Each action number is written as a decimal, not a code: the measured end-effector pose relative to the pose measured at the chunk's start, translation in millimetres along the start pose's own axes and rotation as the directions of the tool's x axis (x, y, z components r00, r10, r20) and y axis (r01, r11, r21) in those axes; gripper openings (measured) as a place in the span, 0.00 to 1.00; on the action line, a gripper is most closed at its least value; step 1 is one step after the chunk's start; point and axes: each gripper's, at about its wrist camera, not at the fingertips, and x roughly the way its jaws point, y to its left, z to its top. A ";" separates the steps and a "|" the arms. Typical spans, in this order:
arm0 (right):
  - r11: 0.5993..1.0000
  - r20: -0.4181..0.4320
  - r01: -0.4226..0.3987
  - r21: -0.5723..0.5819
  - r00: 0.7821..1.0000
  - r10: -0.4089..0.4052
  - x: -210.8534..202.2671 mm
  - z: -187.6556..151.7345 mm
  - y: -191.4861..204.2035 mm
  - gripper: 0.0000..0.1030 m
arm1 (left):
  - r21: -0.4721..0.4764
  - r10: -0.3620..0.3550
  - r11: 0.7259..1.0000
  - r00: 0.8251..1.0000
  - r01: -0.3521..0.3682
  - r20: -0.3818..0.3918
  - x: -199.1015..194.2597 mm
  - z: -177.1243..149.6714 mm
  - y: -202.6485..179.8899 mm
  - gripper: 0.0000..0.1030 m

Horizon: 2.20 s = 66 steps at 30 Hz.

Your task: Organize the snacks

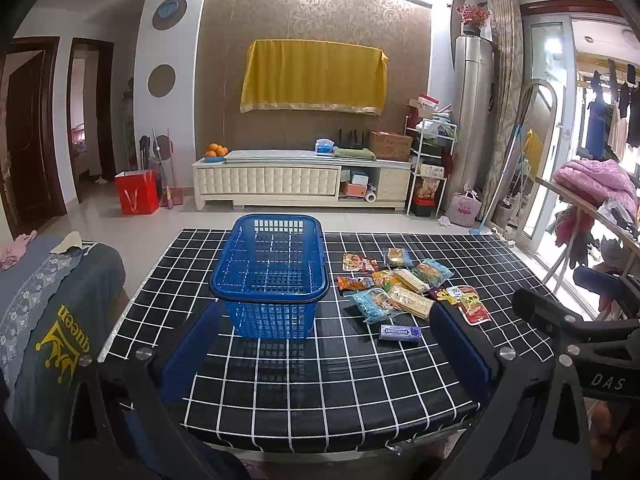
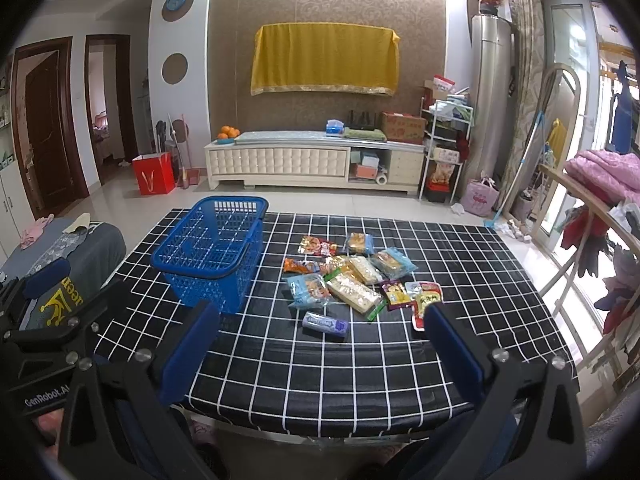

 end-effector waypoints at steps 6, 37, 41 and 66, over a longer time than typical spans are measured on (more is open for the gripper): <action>1.000 -0.001 -0.001 -0.001 1.000 0.001 -0.5 -0.4 -0.5 1.00 | -0.002 -0.002 1.000 1.000 0.002 -0.006 -0.2 0.6 1.0 1.00; 1.000 -0.003 0.004 0.000 1.000 -0.004 14.8 26.7 -11.9 1.00 | 0.009 -0.002 1.000 1.000 0.003 -0.018 13.1 23.8 -6.2 1.00; 0.999 0.006 0.033 -0.005 0.999 -0.033 31.1 43.2 -23.8 1.00 | 0.034 0.010 0.999 1.000 -0.010 -0.023 30.7 38.7 -15.8 1.00; 0.990 -0.402 0.080 0.118 0.915 -0.026 228.8 18.8 -181.6 1.00 | 0.045 -0.117 0.988 0.909 0.147 -0.401 264.5 38.8 -126.0 1.00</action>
